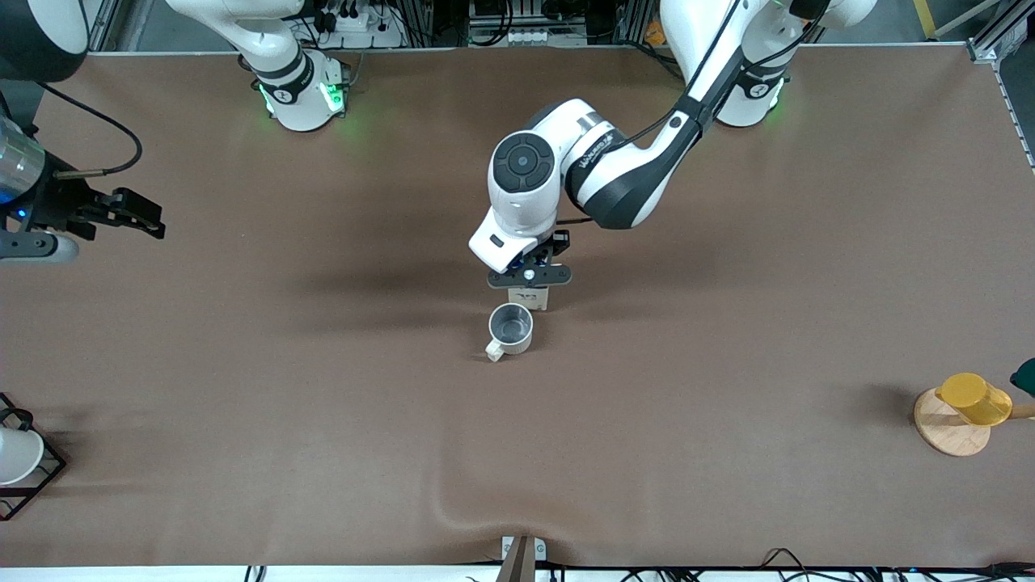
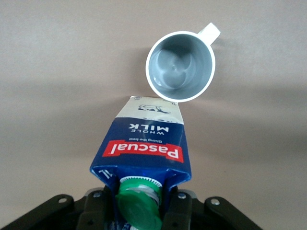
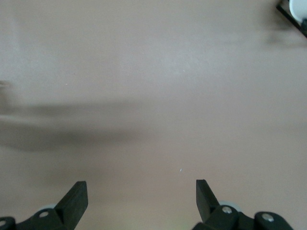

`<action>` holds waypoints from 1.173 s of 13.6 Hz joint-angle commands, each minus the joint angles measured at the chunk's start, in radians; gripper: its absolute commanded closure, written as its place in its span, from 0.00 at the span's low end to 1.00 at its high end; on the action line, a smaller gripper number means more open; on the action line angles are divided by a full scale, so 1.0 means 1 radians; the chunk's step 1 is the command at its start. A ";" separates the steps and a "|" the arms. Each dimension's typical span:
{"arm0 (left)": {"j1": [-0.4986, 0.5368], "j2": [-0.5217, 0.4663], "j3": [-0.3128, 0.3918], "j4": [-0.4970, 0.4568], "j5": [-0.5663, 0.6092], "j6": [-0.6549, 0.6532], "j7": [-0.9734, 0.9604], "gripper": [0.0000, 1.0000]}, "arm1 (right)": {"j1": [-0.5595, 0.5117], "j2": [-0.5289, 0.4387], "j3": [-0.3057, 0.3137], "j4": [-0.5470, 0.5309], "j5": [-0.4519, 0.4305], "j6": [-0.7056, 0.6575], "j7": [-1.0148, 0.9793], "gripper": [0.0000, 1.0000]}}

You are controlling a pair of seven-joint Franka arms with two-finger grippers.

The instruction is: Place milk next to cup

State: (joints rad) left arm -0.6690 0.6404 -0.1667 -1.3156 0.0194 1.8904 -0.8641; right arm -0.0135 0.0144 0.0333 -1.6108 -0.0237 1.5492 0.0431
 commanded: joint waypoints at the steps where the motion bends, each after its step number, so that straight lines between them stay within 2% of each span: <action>1: -0.007 0.031 0.010 0.035 0.014 0.035 -0.012 0.65 | -0.032 -0.021 0.040 0.038 0.018 -0.063 0.087 0.00; 3: -0.007 0.041 0.006 0.033 0.010 0.038 -0.012 0.65 | -0.060 -0.019 0.039 0.038 0.085 -0.064 0.078 0.00; 5: -0.007 0.044 0.001 0.032 0.002 0.048 -0.015 0.63 | -0.060 -0.022 0.037 0.040 0.108 -0.064 0.083 0.00; 6: -0.007 0.050 0.001 0.032 -0.009 0.055 -0.022 0.57 | -0.060 -0.022 0.036 0.042 0.110 -0.066 0.083 0.00; 10: -0.009 0.053 0.001 0.032 -0.036 0.056 -0.059 0.56 | -0.063 -0.021 0.020 0.068 0.085 -0.093 0.066 0.00; 13: -0.009 0.059 -0.001 0.032 -0.038 0.068 -0.064 0.52 | -0.062 -0.021 -0.021 0.068 0.070 -0.092 0.008 0.00; 16: -0.027 0.067 0.001 0.032 -0.038 0.072 -0.076 0.50 | -0.063 -0.017 -0.036 0.066 0.031 -0.092 -0.049 0.00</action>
State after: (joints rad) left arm -0.6789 0.6877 -0.1693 -1.3115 -0.0010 1.9590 -0.9176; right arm -0.0642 0.0013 -0.0027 -1.5517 0.0276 1.4716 0.0413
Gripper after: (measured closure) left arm 0.493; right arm 0.000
